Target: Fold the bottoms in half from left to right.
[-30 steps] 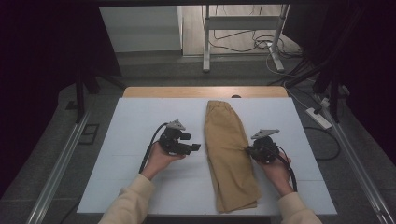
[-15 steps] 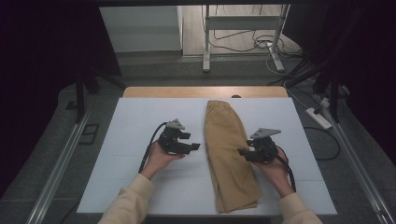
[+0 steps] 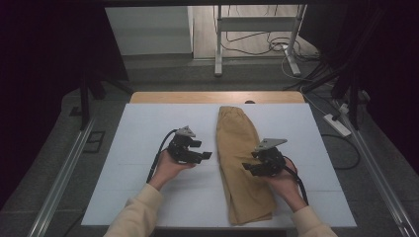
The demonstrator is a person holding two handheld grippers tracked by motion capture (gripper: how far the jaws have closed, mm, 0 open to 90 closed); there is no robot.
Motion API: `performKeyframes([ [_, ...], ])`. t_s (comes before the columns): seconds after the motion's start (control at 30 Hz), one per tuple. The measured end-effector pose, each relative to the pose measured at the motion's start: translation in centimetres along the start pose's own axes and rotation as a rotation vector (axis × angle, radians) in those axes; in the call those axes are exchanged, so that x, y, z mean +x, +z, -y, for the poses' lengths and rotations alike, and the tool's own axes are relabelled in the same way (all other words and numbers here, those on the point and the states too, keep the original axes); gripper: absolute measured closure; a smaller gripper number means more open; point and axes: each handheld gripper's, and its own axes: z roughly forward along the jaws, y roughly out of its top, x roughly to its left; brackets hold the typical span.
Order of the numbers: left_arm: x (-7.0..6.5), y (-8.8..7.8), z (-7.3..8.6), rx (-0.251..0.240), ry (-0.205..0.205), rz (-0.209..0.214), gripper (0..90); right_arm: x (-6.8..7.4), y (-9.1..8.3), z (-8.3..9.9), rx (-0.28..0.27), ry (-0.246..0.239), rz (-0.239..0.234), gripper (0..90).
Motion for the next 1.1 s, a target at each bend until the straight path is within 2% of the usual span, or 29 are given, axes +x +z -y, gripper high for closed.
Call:
performKeyframes([
  [0.4,0.4,-0.1,0.2,-0.001,-0.009,-0.007,30.4,1.3,0.4,-0.2,0.027,-0.021,-0.037,40.5],
  [0.5,0.6,-0.1,0.2,0.000,-0.018,-0.007,30.0,2.0,0.2,-0.4,0.032,-0.029,-0.039,40.3],
  [0.83,0.7,-0.2,0.3,0.002,-0.020,-0.008,30.0,5.2,-0.2,0.3,0.067,-0.078,-0.103,39.6],
  [1.1,0.7,-0.2,0.3,0.002,-0.020,-0.010,29.9,7.1,0.4,0.1,0.091,-0.096,-0.136,37.3],
])
